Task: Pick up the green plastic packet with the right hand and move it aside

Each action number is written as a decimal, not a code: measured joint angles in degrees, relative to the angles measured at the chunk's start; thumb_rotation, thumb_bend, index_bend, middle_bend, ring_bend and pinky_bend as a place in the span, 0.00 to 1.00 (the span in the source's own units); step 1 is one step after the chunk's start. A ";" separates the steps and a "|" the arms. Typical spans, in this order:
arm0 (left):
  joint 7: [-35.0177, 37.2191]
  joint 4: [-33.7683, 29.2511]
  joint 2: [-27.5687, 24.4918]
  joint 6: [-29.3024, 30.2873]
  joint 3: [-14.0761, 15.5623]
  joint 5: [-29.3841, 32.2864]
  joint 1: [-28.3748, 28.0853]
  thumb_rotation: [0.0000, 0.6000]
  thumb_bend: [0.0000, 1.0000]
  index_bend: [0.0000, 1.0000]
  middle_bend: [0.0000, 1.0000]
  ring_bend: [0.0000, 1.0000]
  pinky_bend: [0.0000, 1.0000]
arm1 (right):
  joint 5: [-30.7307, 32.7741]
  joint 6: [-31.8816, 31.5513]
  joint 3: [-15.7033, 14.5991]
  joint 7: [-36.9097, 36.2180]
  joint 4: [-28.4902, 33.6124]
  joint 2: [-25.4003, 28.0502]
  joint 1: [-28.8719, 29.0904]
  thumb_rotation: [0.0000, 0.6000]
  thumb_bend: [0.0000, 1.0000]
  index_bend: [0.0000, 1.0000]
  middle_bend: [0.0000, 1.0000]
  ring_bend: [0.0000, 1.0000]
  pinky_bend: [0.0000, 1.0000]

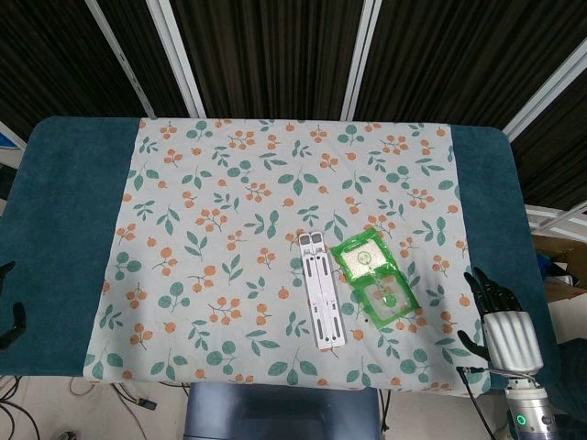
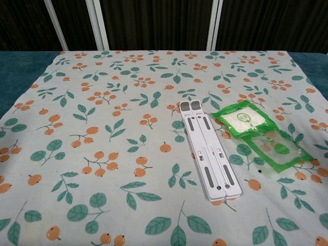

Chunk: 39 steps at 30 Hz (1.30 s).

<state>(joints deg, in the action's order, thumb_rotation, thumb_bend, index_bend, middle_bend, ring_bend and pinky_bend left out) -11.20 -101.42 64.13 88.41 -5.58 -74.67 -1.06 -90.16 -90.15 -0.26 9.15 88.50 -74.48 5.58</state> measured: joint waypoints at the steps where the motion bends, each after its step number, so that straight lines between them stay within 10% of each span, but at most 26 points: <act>1: 0.04 0.00 0.00 -0.05 -0.02 0.08 0.00 1.00 0.55 0.13 0.00 0.00 0.00 | 0.01 0.05 0.07 0.00 -0.01 0.00 -0.03 1.00 0.24 0.05 0.08 0.18 0.22; 39: 1.20 -1.37 -0.13 -0.29 -0.82 2.11 0.40 1.00 0.55 0.13 0.00 0.00 0.00 | -1.90 9.61 -1.73 1.36 4.86 -2.61 2.12 1.00 0.21 0.05 0.08 0.15 0.22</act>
<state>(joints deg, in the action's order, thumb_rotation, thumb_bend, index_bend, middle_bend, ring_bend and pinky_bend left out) -10.00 -102.79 64.01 88.12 -6.40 -72.56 -0.66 -92.06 -80.54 -1.99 10.51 93.36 -77.09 7.69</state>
